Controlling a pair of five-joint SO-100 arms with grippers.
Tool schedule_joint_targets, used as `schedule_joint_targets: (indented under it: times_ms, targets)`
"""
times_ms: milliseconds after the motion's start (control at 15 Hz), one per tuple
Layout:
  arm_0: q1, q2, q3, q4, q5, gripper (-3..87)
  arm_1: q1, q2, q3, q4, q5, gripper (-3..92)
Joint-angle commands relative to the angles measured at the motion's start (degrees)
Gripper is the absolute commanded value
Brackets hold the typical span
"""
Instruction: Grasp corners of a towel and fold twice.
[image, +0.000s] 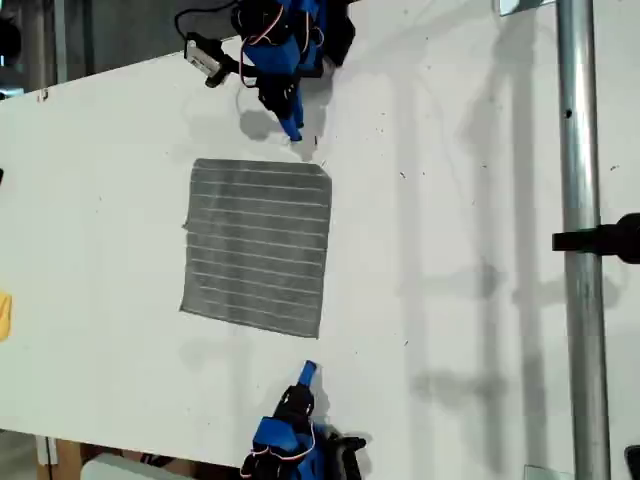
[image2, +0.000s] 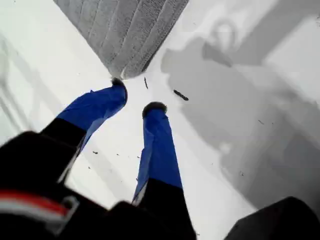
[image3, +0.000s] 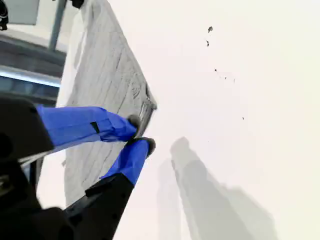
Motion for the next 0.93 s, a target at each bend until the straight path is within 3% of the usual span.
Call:
schedule_joint_targets:
  times_ms: [0,533,867]
  targets:
    - [2.3,0.4,0.0,1.6,-49.4,-2.9,-5.2,0.2,-0.9,-3.8,-0.6,-0.3]
    - [1.1,0.4,-0.4,1.6,-45.6,-3.0,-6.6,0.2,-1.8,-5.8,0.3,-0.3]
    - [-1.7,-6.9,-16.4,2.0,-39.8,-3.0,-9.6,-12.8,-13.9,-10.0,0.0,-0.3]
